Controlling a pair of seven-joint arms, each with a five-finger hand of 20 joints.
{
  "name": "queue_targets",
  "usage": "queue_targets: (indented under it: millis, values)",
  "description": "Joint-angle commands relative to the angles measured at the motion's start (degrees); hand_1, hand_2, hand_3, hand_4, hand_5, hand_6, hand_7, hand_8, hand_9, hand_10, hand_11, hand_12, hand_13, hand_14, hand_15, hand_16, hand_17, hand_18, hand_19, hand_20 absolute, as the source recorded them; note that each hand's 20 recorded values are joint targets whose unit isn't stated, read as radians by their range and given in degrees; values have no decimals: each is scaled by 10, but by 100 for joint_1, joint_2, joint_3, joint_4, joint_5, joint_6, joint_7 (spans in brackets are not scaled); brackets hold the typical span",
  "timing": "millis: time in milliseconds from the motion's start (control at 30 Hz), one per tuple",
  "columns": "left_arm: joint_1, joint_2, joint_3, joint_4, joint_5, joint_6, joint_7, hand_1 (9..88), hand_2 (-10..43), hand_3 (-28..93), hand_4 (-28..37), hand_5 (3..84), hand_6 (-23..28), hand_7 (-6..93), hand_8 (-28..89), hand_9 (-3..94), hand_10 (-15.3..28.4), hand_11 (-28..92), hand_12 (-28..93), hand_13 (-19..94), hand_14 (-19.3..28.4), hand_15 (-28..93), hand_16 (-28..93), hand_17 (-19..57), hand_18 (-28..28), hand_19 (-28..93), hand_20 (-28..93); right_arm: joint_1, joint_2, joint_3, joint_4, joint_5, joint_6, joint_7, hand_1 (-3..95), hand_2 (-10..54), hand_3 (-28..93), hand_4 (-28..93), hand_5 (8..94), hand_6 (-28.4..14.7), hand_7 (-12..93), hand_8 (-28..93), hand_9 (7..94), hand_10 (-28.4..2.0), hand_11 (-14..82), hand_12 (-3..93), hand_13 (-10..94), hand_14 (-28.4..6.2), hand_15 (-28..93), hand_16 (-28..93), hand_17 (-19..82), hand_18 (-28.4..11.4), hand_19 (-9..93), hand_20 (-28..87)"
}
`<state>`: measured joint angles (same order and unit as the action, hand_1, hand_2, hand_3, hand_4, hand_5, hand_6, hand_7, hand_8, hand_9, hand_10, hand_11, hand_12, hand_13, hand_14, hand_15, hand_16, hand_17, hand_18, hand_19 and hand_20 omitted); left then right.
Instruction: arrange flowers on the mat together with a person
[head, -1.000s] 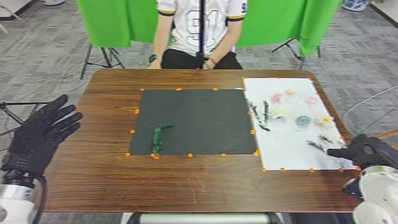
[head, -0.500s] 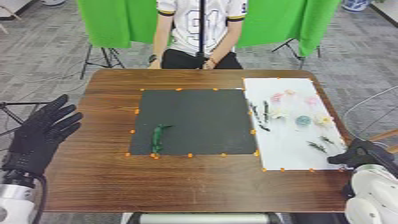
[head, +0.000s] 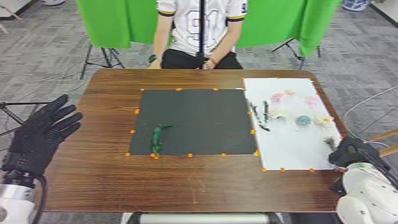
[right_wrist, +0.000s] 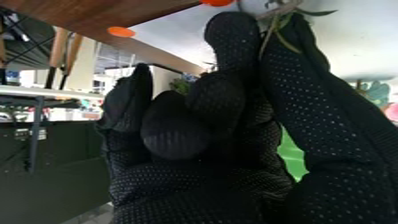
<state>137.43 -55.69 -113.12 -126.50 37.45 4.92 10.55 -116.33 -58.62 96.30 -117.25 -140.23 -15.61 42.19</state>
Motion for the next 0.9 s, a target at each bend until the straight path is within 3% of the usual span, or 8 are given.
queue_targets:
  millis: [33,267,467,667,733,900]
  values:
    - [113,-52,-30,-21,1,14,-13,259,-14,700,-251,327,40,151,-78,284,123,176,198,233,151,277,37,-76,227,453,120,-197,-49,-42,-62,-36,409,-240,485,-95,752,-267,761,-4,496,109,775,-108,654,473,697,-114,863,391,343,-230,867,474]
    - [194,-73,-64,-54,1,51,15,259,-14,700,-251,327,41,151,-78,283,123,177,198,233,151,277,36,-76,226,453,120,209,54,-245,-498,-93,1069,-553,461,-95,786,-203,753,-10,550,122,787,-105,696,479,712,-118,897,406,350,-238,890,504]
    - [249,-100,-81,-79,-2,87,22,259,-14,701,-250,327,40,153,-78,284,124,176,198,233,150,277,36,-76,226,452,120,945,131,-917,-680,242,1222,-1082,443,-95,790,-146,745,-11,599,128,798,-107,726,482,724,-119,919,415,358,-241,903,522]
    - [315,-123,-109,-100,-7,120,-31,259,-15,702,-251,327,40,153,-79,284,124,176,197,233,150,276,37,-76,226,452,120,2171,-149,-2274,-442,454,638,-1833,426,-95,796,-110,762,-4,606,141,822,-99,725,470,757,-107,909,401,400,-230,915,510]
    - [278,-97,-56,-85,-16,119,-52,259,-15,702,-251,327,41,152,-79,283,124,176,197,232,150,274,36,-76,226,452,120,2483,-299,-2678,-294,416,473,-2012,421,-95,798,-105,766,-3,602,145,827,-96,723,469,764,-104,906,399,405,-230,920,502]
    - [193,-72,23,-62,1,115,-90,259,-14,700,-252,327,41,151,-78,283,123,176,198,233,150,273,37,-76,226,452,120,3045,-565,-3626,104,345,1,-1969,418,-95,799,-99,774,-2,597,155,833,-96,719,472,770,-106,906,401,407,-237,929,495]
